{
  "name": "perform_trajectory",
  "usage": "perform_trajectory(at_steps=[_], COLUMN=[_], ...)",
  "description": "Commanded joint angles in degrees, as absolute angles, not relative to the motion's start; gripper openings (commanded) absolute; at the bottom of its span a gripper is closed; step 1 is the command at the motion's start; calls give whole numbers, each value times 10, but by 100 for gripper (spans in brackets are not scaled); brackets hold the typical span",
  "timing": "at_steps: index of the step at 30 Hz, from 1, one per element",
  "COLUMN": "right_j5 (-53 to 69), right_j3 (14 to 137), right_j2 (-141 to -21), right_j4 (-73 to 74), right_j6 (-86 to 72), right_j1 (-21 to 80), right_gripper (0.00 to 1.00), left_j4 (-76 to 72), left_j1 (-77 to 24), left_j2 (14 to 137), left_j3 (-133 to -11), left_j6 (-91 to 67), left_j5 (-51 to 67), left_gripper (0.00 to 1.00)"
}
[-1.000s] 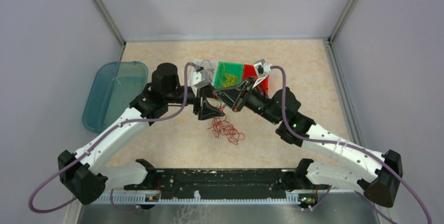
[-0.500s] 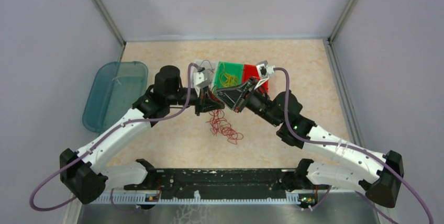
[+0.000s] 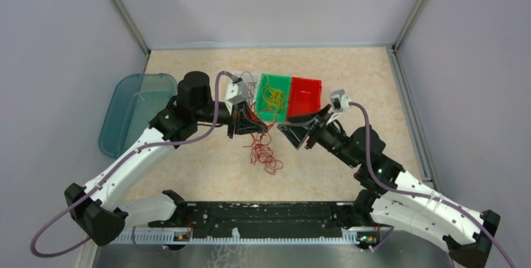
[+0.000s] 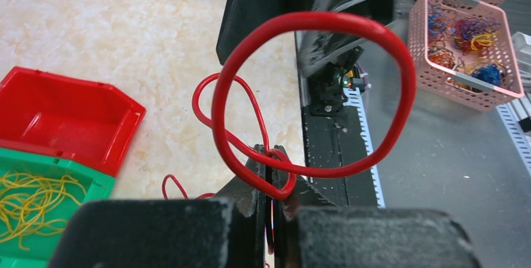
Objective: Untangle the cables
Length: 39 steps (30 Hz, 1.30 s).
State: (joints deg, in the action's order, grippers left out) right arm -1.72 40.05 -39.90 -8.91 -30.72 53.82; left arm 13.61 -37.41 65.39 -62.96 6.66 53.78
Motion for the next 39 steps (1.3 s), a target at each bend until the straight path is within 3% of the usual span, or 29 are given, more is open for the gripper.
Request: perform_trajectory(at_steps=[1,5,10,26,32,39], right_j5=[-9,45,106,12,-92,-121], right_j3=[335,278,256,336,316,247], right_j2=[-320,-294,-358,-560,-603,-633], right_j4=[-59,-111,-226,-425,-514,-547], right_j6=[-244,-193,-159,-20,-1,-20], right_j1=[520,520,524,595,597,596], right_gripper=[58,62,67,68,59,50], left_j4=[169,160,151,148,148,135], left_j1=[-376,-376,-376,-376,-377,-379], left_j2=[641,647,659,682,690,693], left_j3=[-666,-682,-700,-727,-749,-785], left_j6=[83,64,41,12,-6,-32], left_j5=[597,619,636,663,689,715], left_gripper=[0,0,0,0,0,0])
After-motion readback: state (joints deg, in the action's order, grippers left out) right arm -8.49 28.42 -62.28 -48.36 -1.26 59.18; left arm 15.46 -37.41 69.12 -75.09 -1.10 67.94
